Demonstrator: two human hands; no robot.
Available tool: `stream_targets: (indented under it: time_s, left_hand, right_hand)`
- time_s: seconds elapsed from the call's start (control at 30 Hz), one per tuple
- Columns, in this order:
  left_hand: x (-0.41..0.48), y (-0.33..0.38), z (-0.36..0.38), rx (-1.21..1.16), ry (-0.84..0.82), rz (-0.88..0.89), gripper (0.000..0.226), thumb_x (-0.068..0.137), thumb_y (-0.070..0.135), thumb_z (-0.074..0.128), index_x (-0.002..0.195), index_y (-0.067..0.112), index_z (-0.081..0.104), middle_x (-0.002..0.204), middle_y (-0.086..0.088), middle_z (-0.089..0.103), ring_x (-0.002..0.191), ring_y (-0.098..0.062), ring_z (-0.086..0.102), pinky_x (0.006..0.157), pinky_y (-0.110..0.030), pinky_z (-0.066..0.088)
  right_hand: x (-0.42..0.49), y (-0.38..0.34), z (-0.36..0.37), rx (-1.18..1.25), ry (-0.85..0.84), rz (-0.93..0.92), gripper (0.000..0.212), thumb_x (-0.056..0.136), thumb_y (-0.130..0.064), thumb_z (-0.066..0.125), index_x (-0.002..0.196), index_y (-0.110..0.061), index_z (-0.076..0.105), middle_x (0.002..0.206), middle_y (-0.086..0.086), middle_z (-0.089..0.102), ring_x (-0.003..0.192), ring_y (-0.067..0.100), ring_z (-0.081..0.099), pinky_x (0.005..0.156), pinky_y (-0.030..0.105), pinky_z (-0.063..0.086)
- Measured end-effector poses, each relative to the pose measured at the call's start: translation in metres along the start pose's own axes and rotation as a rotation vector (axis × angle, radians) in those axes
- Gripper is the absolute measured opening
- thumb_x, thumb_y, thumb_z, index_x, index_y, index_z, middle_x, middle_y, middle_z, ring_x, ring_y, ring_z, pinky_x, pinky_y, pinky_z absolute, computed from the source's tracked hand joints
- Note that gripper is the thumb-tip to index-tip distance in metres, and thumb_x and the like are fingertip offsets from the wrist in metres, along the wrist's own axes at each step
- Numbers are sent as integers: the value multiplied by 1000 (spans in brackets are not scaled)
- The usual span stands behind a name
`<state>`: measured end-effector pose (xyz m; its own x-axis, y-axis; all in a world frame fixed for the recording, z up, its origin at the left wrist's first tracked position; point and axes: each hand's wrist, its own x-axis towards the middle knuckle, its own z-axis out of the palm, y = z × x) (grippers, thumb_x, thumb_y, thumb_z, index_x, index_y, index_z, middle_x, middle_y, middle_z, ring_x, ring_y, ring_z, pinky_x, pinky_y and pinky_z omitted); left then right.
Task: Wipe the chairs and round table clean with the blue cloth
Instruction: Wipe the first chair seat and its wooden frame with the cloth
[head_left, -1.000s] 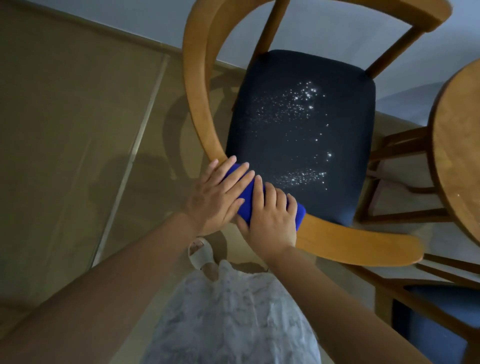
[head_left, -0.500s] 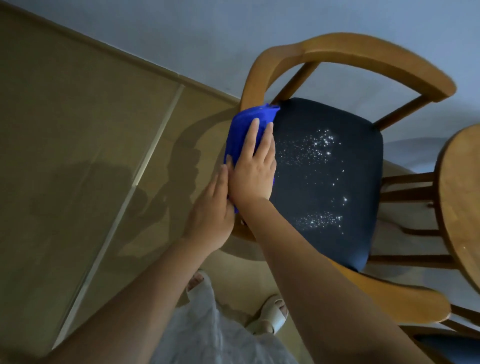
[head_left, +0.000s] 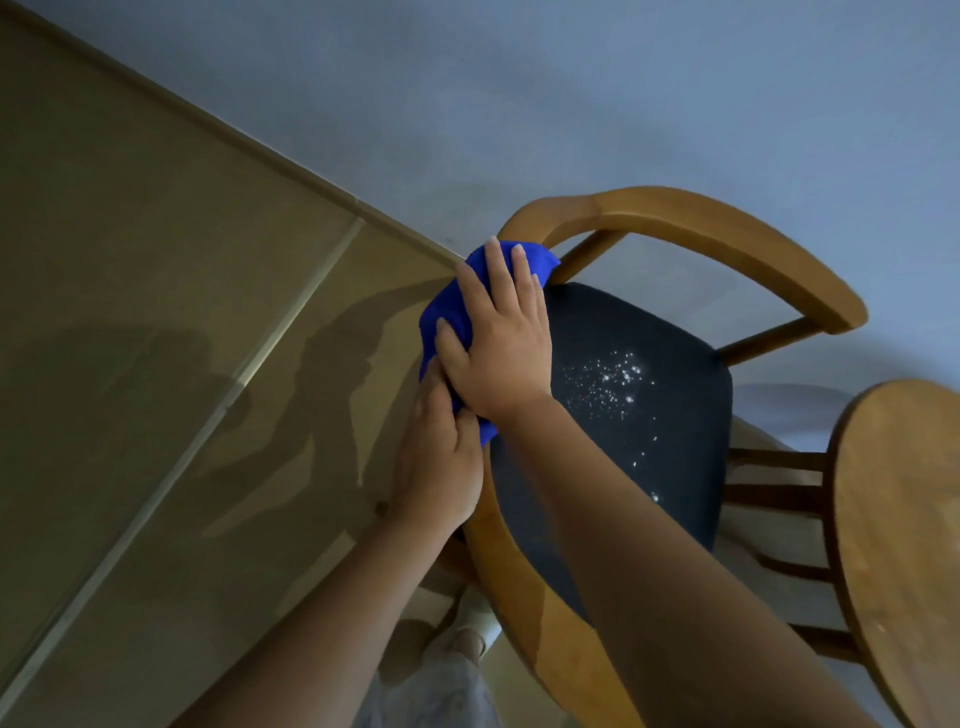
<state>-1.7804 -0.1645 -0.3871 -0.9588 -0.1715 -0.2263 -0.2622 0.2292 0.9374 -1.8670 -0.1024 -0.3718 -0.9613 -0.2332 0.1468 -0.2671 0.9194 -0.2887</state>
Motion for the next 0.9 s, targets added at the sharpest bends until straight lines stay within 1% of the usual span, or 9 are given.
stream_targets:
  time_s: [0.13,0.3,0.4,0.5,0.6,0.7,0.77,0.83,0.9]
  left_hand:
    - [15,13,10,165,91,23,53,94,19,45,143,13,28,126,-4,53,93,-10,59,71,-23,52]
    - [47,38,15,430,49,127,78,90,28,53,149,10,5,151,-10,26,129,-22,40,99,-38,44]
    - [85,61,19,647,9,161,80,92,32,50,148,8,-1,153,-9,18,134,-21,31,106,-30,35]
    - [119,77,25,843,-14,214,76,93,36,48,147,8,3,147,-8,28,125,-20,39,96,-25,37]
    - [148,91,40,1070,-62,225,76,93,42,45,147,4,7,140,-10,36,114,-21,48,88,-26,41]
    - [176,104,59,1288,-17,276,83,75,50,69,133,-4,43,109,-10,61,83,-19,61,63,-26,47]
    - [199,100,78,1386,-66,302,73,81,47,62,133,0,42,110,-7,59,86,-18,58,65,-26,44]
    - [218,102,94,1436,-99,331,62,87,46,54,132,5,43,113,-5,55,93,-19,55,72,-28,44]
    - [234,108,112,1407,-114,267,56,90,43,51,131,6,43,119,-8,52,103,-23,53,80,-34,44]
  right_hand:
    - [18,9,-4,88,14,-39,51,83,-39,39,121,-11,58,145,11,40,140,33,23,113,48,21]
    - [57,35,-11,282,11,25,47,84,-38,42,117,-10,62,139,9,48,138,29,28,113,42,21]
    - [88,52,-8,404,5,106,50,81,-40,39,110,-9,66,127,8,58,131,24,38,114,38,21]
    - [113,72,-3,464,22,170,46,79,-41,35,85,-9,68,97,4,66,102,19,53,103,35,34]
    - [136,95,2,449,27,223,26,78,-31,41,58,-16,47,67,-4,53,74,16,46,77,34,39]
    - [156,122,7,405,13,252,33,76,-31,40,47,-18,31,50,-6,39,61,19,40,69,35,34]
    - [169,144,11,314,-11,256,34,79,-34,38,50,-16,39,57,-2,49,69,21,45,85,37,37]
    - [177,166,12,155,-51,264,36,88,-35,38,68,-11,56,81,4,61,93,23,50,104,37,27]
    - [182,186,13,39,-56,275,38,93,-35,37,83,-8,63,95,7,63,108,26,48,110,39,20]
